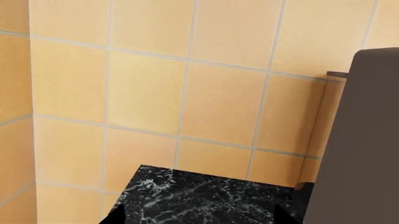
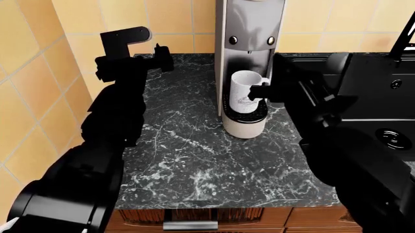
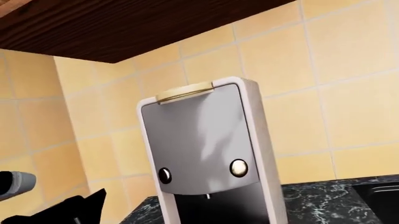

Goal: Pick the mug from the cabinet, place it under the coffee machine dispenser, and press the start button.

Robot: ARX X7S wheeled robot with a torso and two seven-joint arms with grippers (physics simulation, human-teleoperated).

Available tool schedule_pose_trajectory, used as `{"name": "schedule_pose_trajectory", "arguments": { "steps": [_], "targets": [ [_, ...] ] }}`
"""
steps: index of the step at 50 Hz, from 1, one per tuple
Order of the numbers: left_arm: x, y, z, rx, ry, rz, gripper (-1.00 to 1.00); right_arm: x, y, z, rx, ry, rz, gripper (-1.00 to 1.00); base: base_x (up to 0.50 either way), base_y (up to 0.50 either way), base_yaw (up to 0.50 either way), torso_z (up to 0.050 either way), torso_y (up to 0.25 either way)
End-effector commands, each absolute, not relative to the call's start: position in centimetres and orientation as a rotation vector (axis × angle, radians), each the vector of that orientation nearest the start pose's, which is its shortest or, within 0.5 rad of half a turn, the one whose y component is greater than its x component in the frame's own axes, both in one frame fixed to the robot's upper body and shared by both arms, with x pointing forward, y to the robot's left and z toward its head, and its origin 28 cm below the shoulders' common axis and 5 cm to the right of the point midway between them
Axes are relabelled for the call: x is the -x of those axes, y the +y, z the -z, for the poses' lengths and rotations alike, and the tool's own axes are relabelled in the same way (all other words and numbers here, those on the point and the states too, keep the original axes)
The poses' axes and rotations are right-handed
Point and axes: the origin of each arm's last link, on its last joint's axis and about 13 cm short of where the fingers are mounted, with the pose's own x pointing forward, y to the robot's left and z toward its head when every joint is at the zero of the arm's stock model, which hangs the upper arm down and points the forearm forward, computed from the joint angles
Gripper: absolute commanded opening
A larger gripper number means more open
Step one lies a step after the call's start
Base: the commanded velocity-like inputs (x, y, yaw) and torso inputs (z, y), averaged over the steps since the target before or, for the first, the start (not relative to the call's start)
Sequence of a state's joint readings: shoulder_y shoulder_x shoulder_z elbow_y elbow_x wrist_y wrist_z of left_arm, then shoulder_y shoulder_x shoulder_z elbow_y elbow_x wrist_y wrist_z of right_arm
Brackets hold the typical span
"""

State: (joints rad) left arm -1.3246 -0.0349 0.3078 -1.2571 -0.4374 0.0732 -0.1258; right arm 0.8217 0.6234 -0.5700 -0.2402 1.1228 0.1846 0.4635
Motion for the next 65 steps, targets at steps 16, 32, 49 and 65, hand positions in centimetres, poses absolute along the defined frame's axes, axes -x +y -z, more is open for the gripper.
{"name": "schedule_pose_trajectory", "arguments": {
  "steps": [16, 32, 49, 65],
  "targets": [
    [-43.6, 20.3, -20.4, 0.14, -0.116, -0.069, 1.0, -29.9, -11.5, -24.1, -0.335, -0.257, -0.299, -1.0, 0.0, 0.0, 0.0, 0.0, 0.0],
    [-43.6, 20.3, -20.3, 0.138, -0.117, -0.069, 1.0, -30.4, -11.6, -25.0, -0.325, -0.252, -0.281, -1.0, 0.0, 0.0, 0.0, 0.0, 0.0],
    [-43.6, 20.3, -20.3, 0.135, -0.117, -0.068, 1.0, -30.9, -11.7, -25.3, -0.328, -0.241, -0.272, -1.0, 0.0, 0.0, 0.0, 0.0, 0.0],
    [-43.4, 20.2, -20.5, 0.134, -0.118, -0.069, 1.0, -31.2, -12.1, -25.1, -0.328, -0.222, -0.247, -1.0, 0.0, 0.0, 0.0, 0.0, 0.0]
  ]
}}
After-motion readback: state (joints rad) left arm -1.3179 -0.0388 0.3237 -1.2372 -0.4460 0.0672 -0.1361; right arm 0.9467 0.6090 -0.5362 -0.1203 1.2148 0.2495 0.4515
